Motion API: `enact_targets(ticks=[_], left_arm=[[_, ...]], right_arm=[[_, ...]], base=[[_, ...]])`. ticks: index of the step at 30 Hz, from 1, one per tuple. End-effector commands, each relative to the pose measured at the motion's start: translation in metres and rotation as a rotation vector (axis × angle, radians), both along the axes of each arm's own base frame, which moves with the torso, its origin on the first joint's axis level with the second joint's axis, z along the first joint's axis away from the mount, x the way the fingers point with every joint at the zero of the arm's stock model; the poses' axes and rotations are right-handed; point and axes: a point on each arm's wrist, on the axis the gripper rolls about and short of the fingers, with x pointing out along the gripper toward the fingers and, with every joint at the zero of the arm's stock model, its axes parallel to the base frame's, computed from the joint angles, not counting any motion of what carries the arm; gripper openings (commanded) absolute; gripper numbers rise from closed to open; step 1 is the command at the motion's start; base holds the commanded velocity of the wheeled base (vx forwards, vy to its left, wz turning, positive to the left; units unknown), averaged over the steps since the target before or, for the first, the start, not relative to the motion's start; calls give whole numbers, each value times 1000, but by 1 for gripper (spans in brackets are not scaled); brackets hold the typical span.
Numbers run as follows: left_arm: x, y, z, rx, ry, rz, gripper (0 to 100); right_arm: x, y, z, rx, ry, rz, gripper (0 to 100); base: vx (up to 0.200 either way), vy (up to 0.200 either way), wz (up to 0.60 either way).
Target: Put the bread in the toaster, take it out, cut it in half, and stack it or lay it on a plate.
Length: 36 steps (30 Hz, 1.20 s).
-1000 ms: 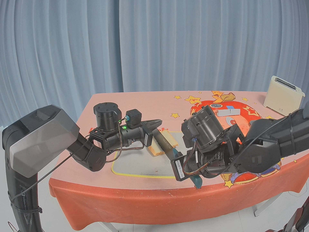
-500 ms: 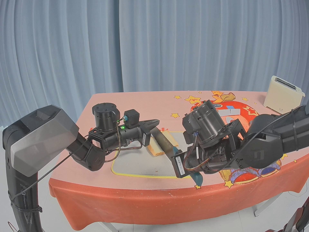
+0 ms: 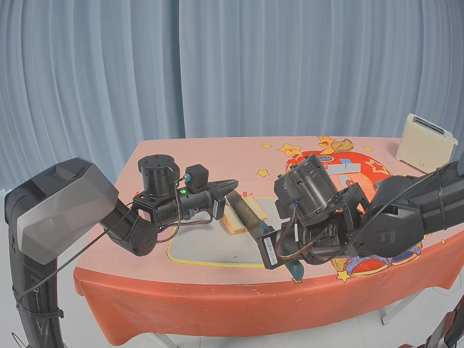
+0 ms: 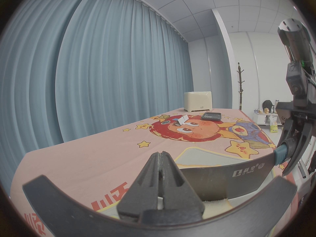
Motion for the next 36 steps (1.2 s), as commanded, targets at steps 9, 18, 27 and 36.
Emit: enact_targets(ticks=[9, 18, 27, 36], left_arm=[[-3, 1, 11, -9, -20, -2, 0], [-3, 0, -7, 9, 17, -4, 0], [-4, 0, 10, -8, -20, -4, 0], [-7, 4, 7, -1, -4, 1, 0]], right_arm=[[-1, 1, -4, -14, 11, 4, 0], [1, 0, 3, 2, -7, 0, 0], [-1, 0, -8, -26, 21, 3, 0], [0, -2, 4, -6, -12, 7, 0]], base=[[0, 0, 0], [0, 0, 0], [0, 0, 0], [0, 0, 0]])
